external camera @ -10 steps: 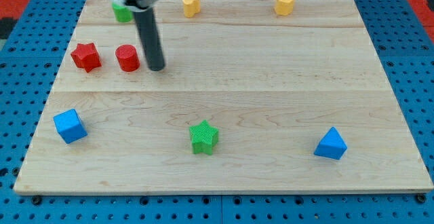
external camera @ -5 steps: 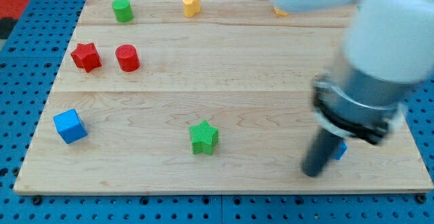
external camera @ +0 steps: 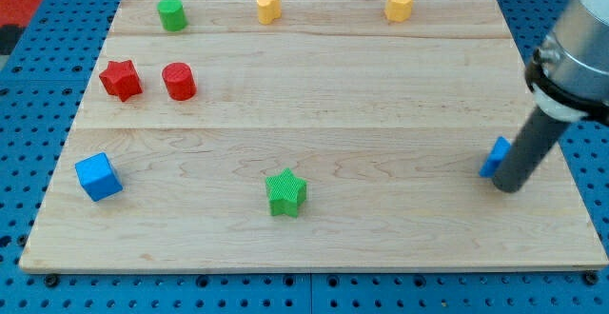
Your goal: Move the blue triangle towards the red circle
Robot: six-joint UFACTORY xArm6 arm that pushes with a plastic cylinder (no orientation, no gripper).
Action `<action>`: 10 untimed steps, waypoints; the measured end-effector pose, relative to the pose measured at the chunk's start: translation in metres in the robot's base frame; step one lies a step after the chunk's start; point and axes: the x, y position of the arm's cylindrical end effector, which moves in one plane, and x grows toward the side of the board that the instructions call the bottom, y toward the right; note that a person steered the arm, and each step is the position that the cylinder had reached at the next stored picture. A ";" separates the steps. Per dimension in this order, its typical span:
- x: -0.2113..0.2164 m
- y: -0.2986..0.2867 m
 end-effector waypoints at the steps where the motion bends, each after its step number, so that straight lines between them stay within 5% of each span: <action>1: -0.015 0.030; 2: -0.037 0.008; 3: -0.058 -0.083; 4: -0.077 -0.047; 6: -0.007 -0.023; 7: -0.049 0.007; 8: -0.093 -0.024; 9: -0.111 -0.129; 10: -0.092 -0.086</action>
